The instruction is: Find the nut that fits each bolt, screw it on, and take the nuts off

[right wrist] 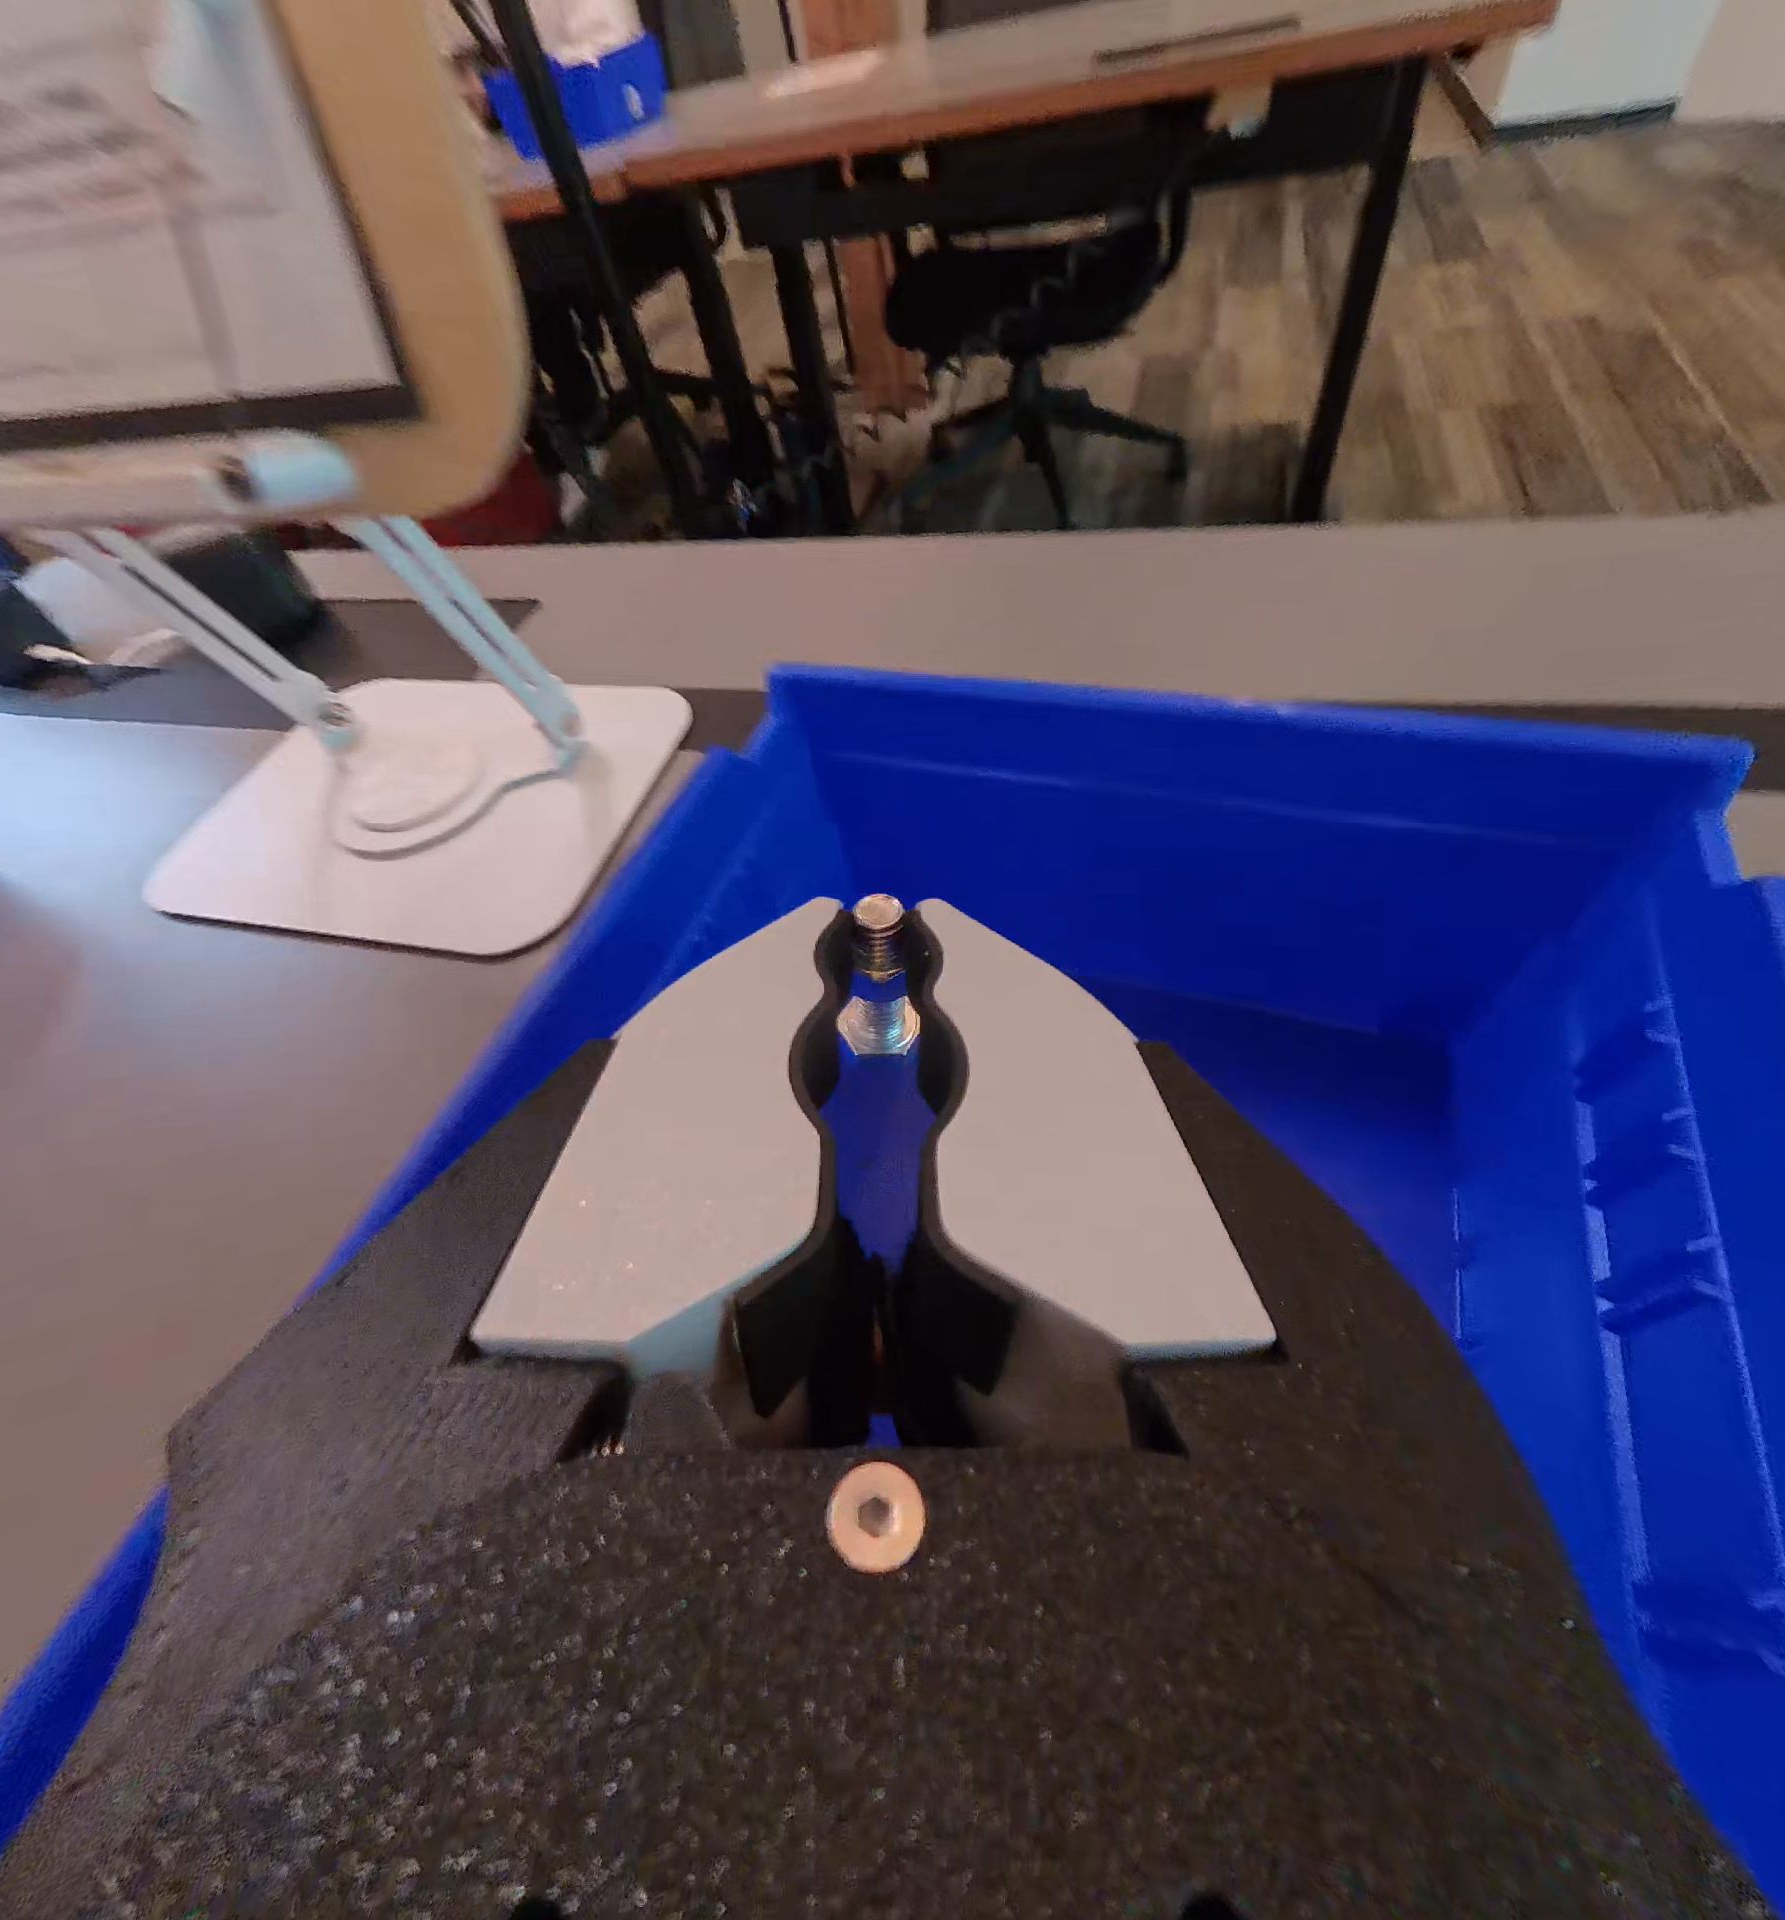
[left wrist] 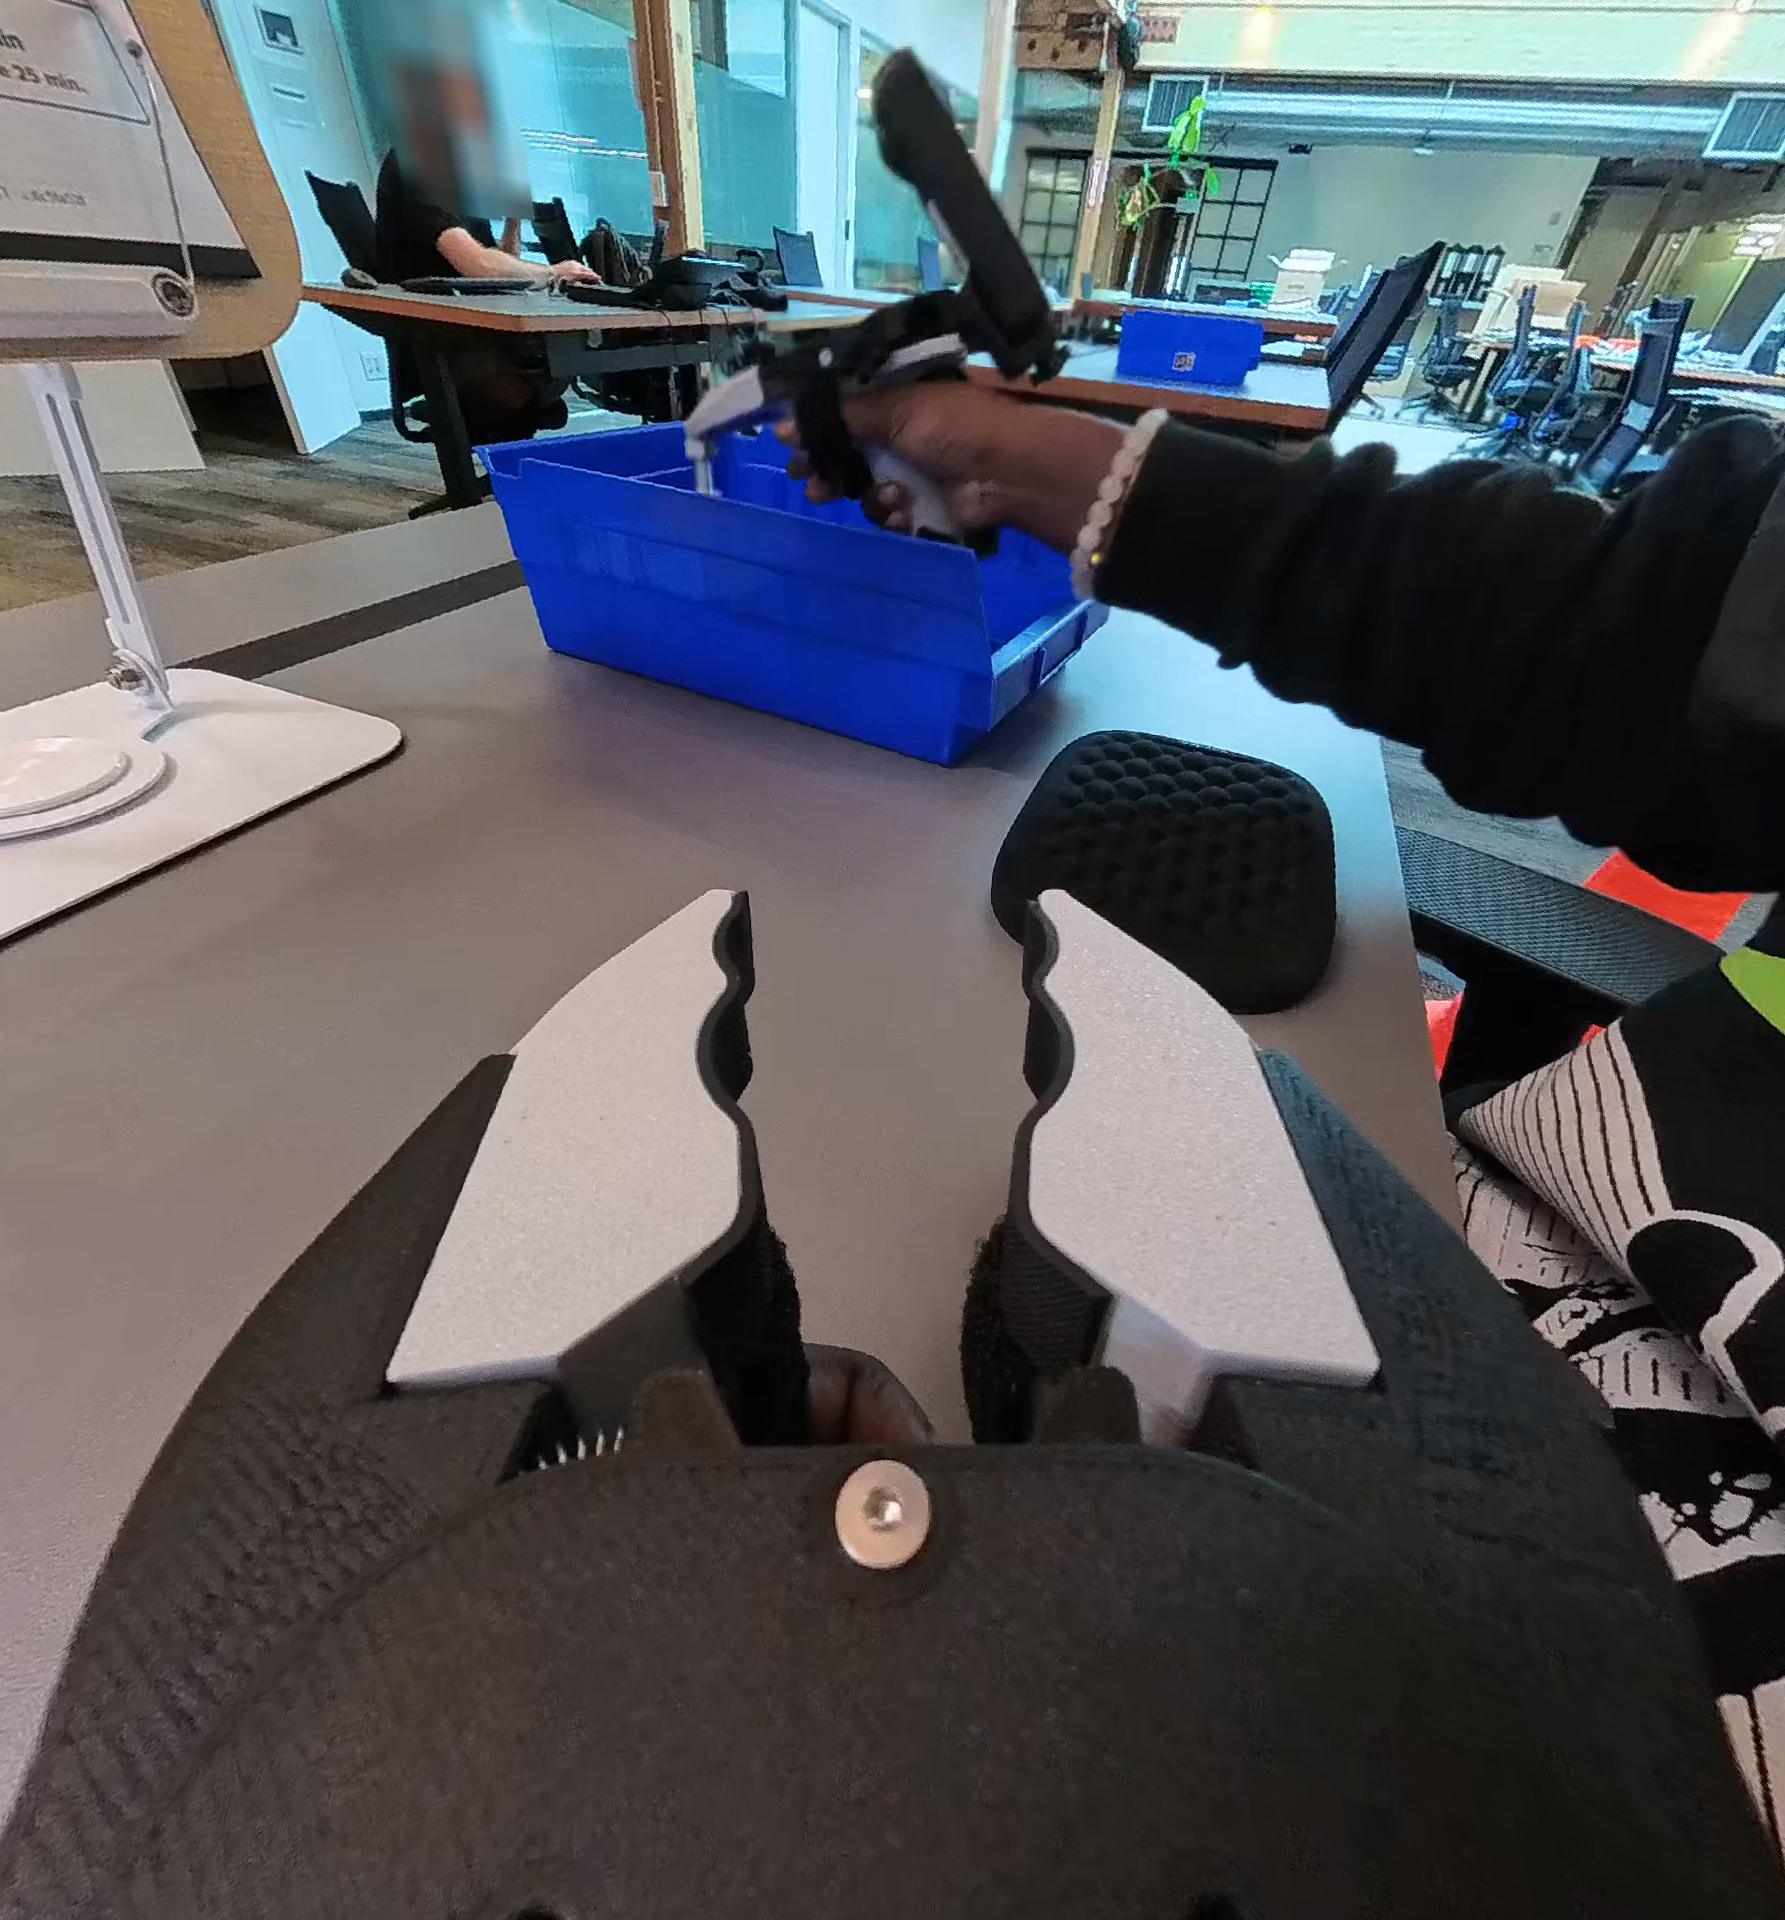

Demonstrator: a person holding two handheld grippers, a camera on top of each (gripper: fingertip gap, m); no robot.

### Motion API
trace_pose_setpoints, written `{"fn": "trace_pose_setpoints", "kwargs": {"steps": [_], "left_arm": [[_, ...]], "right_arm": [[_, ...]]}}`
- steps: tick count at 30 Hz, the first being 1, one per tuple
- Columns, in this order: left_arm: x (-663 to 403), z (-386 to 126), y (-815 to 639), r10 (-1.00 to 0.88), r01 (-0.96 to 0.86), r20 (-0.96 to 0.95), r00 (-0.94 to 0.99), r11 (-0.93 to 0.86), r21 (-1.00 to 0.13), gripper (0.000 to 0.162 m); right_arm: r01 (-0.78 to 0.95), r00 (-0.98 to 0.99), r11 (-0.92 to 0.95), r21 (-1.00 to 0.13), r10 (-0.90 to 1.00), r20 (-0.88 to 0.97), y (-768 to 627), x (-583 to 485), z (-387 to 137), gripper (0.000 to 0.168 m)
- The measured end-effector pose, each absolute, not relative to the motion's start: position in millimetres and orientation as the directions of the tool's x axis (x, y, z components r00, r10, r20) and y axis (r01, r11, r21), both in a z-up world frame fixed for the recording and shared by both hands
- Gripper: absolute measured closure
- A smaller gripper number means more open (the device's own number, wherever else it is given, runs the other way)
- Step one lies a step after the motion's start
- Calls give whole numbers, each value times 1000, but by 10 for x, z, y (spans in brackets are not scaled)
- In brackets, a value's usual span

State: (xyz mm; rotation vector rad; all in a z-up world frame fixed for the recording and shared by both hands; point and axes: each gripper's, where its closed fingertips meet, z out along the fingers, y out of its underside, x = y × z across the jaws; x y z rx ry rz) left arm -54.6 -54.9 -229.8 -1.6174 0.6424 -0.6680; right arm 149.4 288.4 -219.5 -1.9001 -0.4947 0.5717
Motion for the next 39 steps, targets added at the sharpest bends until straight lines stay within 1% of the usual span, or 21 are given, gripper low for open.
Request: {"fn": "trace_pose_setpoints", "kwargs": {"steps": [4, 9, 12, 15, 20, 23, 24, 26, 29, 33, 35, 39], "left_arm": [[-549, -2299, -546, -729, -38, 78, 680, -141, -989, 112], [-550, -2298, -543, -729, -36, 81, 680, -143, -989, 112], [-551, -2299, -543, -728, -36, 81, 681, -144, -989, 112], [-551, -2297, -544, -728, -36, 80, 681, -142, -989, 112], [-548, -2295, -547, -728, -39, 75, 682, -138, -990, 112], [-550, -2293, -548, -727, -37, 75, 682, -137, -990, 112], [-550, -2294, -548, -728, -37, 75, 682, -137, -990, 112], [-548, -2295, -549, -728, -38, 75, 681, -137, -990, 112], [-550, -2296, -549, -728, -37, 76, 682, -138, -990, 112], [-551, -2298, -548, -727, -36, 78, 682, -139, -990, 112], [-550, -2302, -547, -727, -37, 78, 682, -141, -989, 112], [-546, -2305, -550, -726, -44, 70, 684, -137, -990, 112]], "right_arm": [[162, 837, -431, -888, 537, -108, 3068, 1530, -2549, 158], [235, 854, -448, -863, 518, -36, 3197, 1554, -2775, 158], [255, 859, -438, -862, 512, -6, 3238, 1562, -2824, 158], [241, 860, -439, -865, 510, -19, 3245, 1562, -2830, 158], [277, 860, -457, -845, 510, 7, 3232, 1593, -2916, 158], [256, 864, -459, -851, 503, -12, 3223, 1597, -2893, 157], [252, 868, -463, -850, 496, -13, 3222, 1612, -2885, 154], [240, 877, -454, -858, 481, -10, 3218, 1651, -2828, 151], [191, 889, -400, -896, 458, -15, 3172, 1694, -2592, 145], [130, 887, -301, -945, 461, -25, 2909, 1685, -2118, 123], [112, 872, -236, -965, 490, -19, 2646, 1620, -1865, 114], [89, 810, -101, -991, 586, 13, 1939, 1382, -1533, 109]]}}
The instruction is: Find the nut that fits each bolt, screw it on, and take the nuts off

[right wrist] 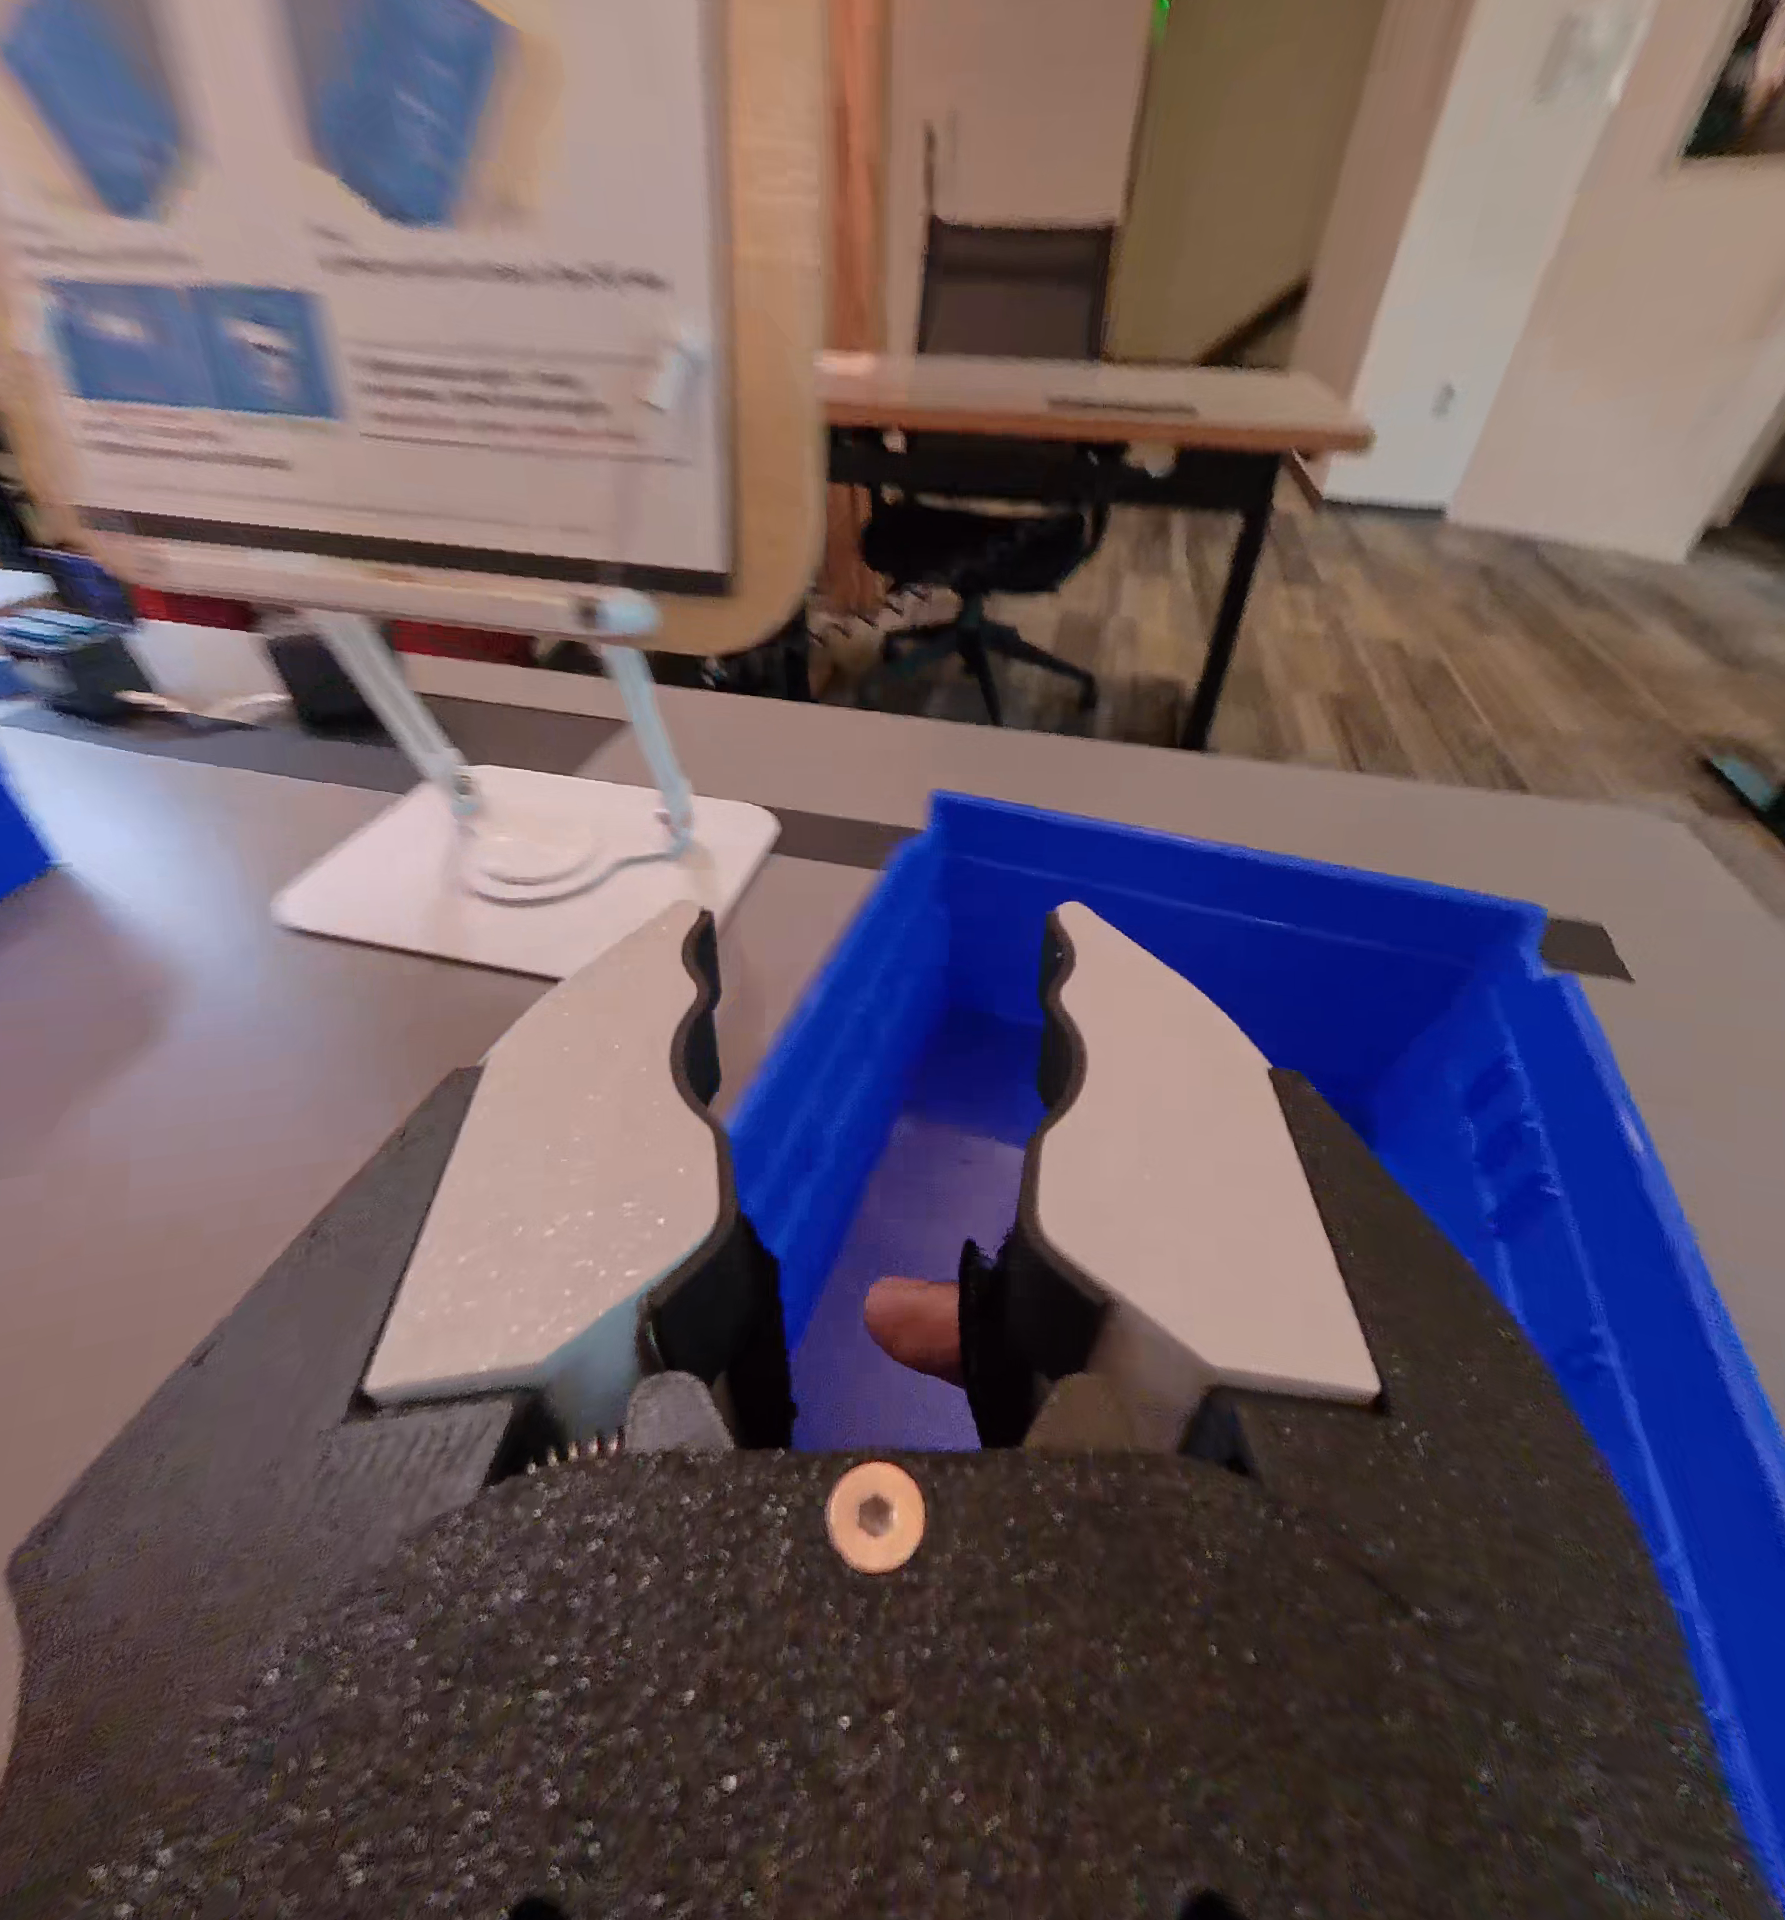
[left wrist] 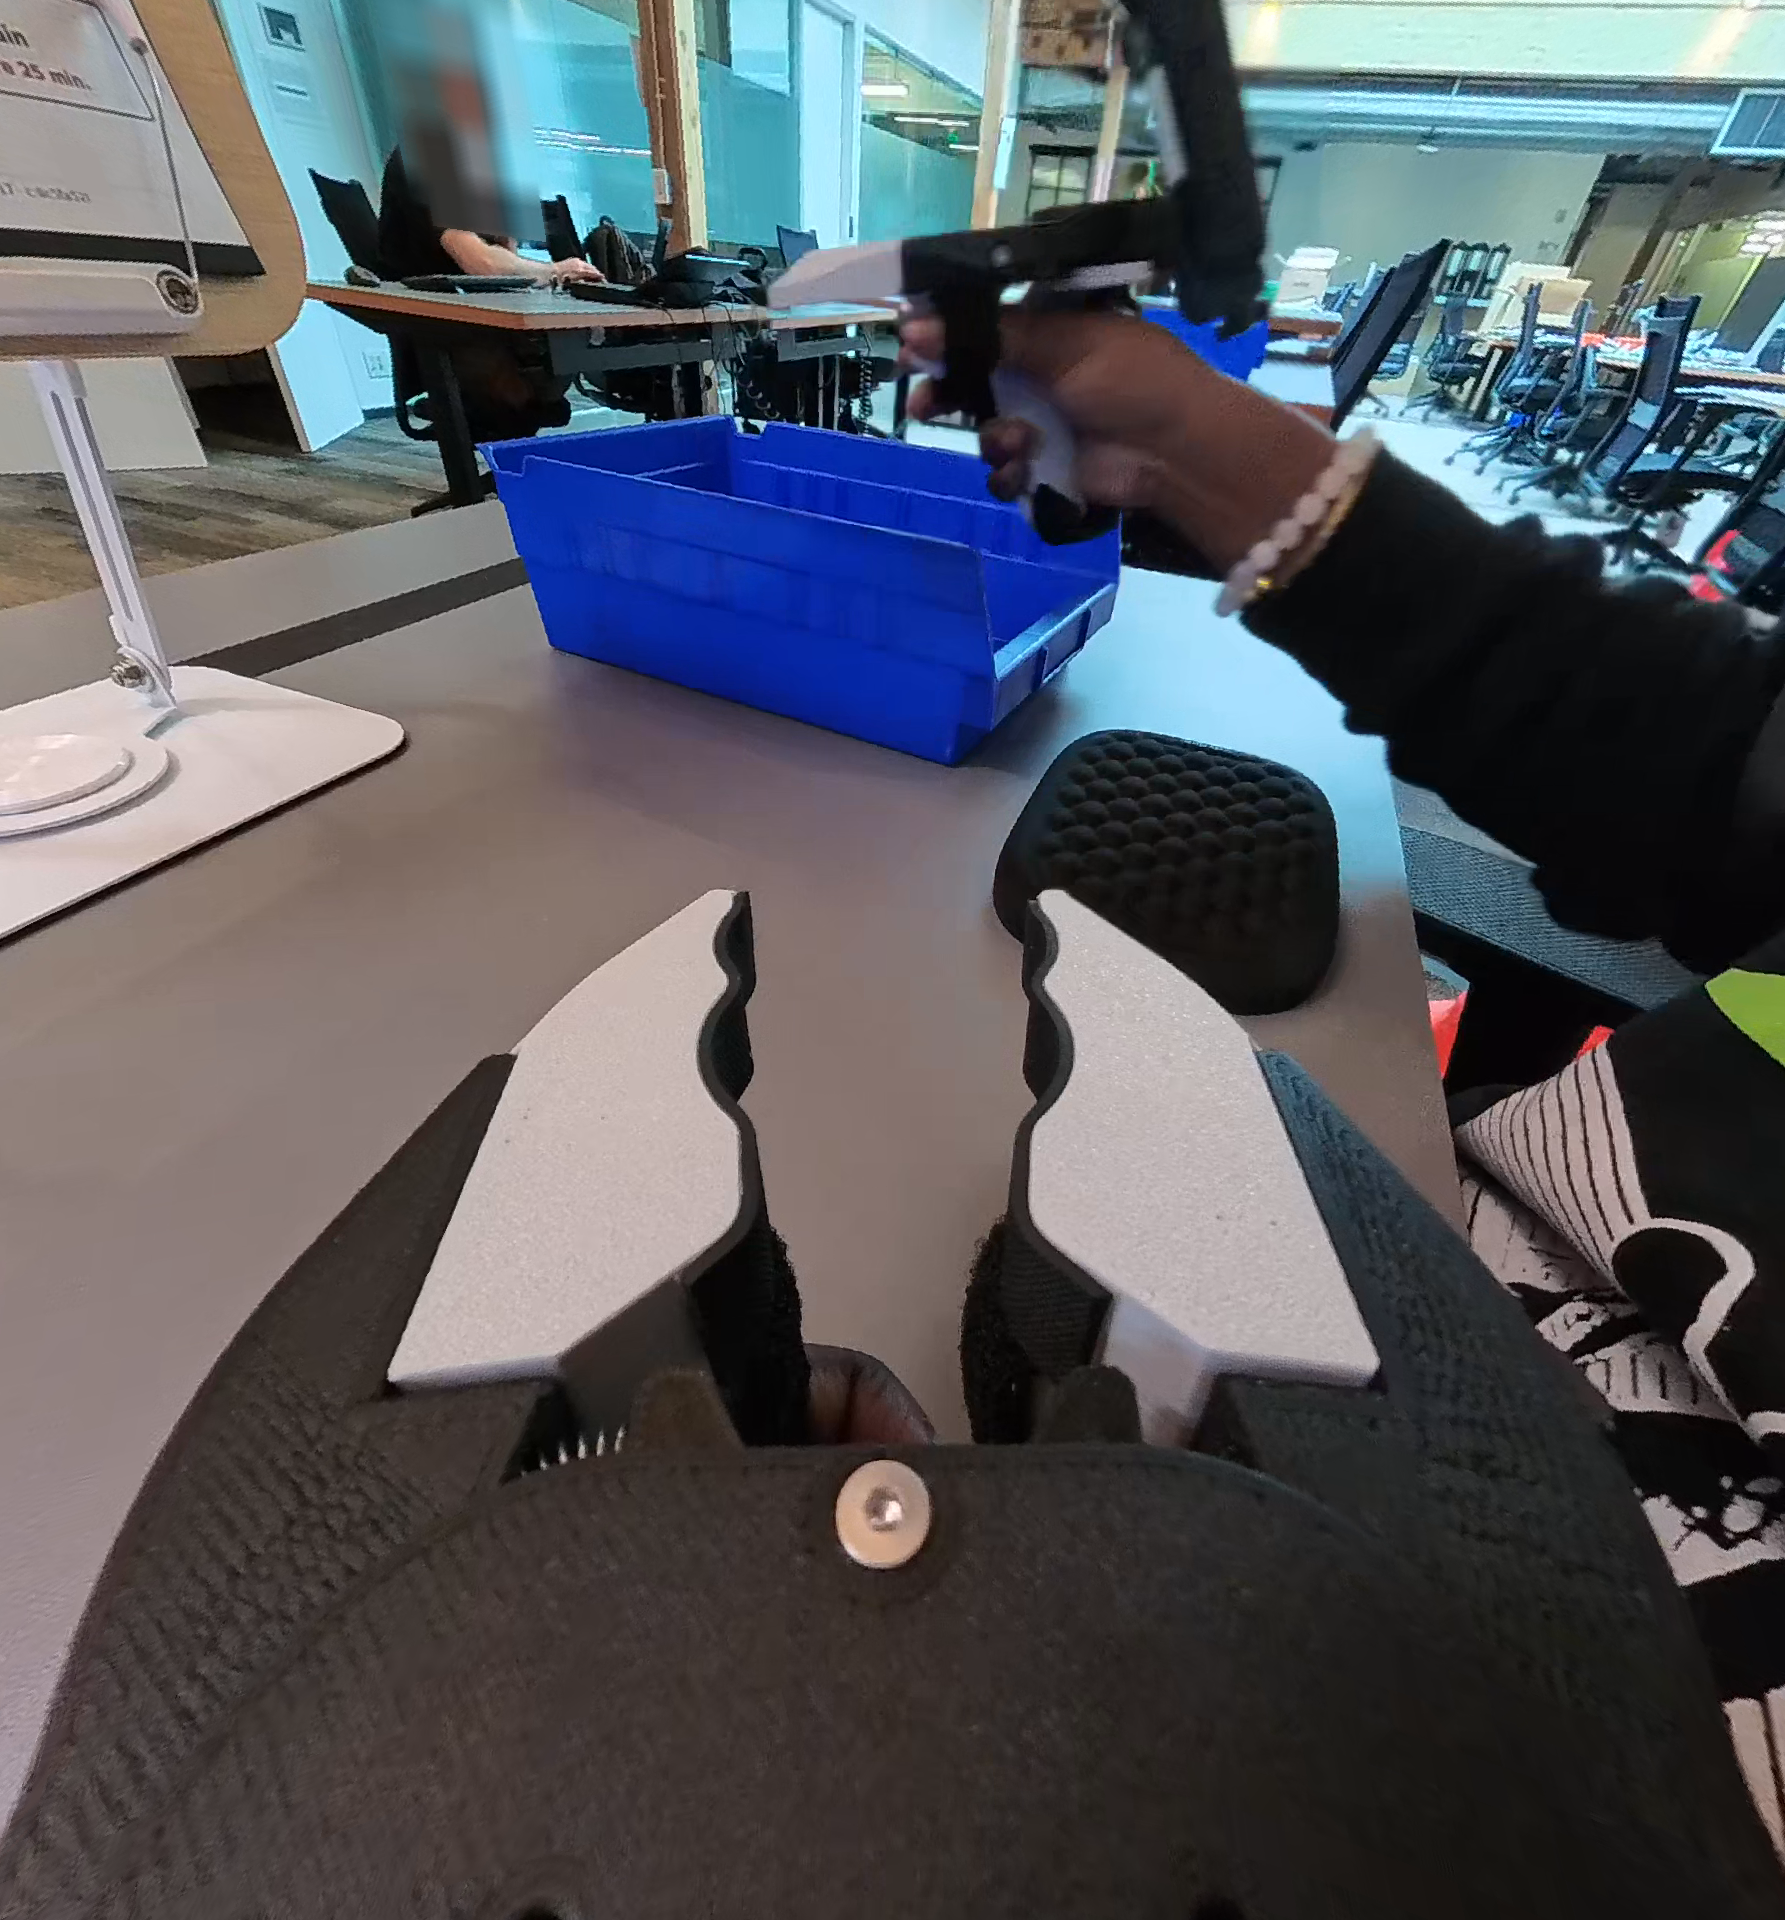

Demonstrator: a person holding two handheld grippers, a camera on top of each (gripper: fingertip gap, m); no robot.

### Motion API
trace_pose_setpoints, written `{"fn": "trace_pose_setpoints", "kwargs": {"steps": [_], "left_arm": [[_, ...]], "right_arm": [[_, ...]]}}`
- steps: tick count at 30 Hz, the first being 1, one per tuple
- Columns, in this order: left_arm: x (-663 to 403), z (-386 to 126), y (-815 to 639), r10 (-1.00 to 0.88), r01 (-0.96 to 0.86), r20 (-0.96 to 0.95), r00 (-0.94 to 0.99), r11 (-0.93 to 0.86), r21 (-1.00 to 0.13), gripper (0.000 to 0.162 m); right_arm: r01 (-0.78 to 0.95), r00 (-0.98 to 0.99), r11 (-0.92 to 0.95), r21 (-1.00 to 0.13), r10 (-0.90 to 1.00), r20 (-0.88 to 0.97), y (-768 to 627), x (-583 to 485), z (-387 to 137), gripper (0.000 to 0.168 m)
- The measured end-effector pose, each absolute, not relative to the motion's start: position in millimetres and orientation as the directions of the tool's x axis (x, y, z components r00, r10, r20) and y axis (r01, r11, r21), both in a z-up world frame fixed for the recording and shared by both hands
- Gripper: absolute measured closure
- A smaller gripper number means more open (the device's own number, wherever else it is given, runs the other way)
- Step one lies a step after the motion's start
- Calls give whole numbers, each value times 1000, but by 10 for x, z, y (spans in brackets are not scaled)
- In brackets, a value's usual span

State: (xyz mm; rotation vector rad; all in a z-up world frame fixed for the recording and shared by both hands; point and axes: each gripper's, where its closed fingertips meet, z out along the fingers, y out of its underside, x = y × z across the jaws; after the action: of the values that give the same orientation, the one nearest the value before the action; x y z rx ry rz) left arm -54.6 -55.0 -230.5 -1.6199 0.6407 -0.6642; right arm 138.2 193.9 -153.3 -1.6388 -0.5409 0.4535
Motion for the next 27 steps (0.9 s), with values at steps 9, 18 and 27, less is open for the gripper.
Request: {"fn": "trace_pose_setpoints", "kwargs": {"steps": [9, 18, 27], "left_arm": [[-549, -2289, -552, -718, -53, 49, 694, -118, -992, 112], [-826, -1944, -660, -679, -91, -8, 735, -87, -992, 114], [-2902, -1658, -160, -378, -424, -266, 887, -433, -796, 115]], "right_arm": [[-59, 663, 41, -997, 748, -9, 627, 990, -1561, 119], [-10, 622, 80, -997, 781, 57, 443, 836, -1958, 126], [-30, 625, 89, -996, 779, 51, 436, 848, -1991, 128]]}}
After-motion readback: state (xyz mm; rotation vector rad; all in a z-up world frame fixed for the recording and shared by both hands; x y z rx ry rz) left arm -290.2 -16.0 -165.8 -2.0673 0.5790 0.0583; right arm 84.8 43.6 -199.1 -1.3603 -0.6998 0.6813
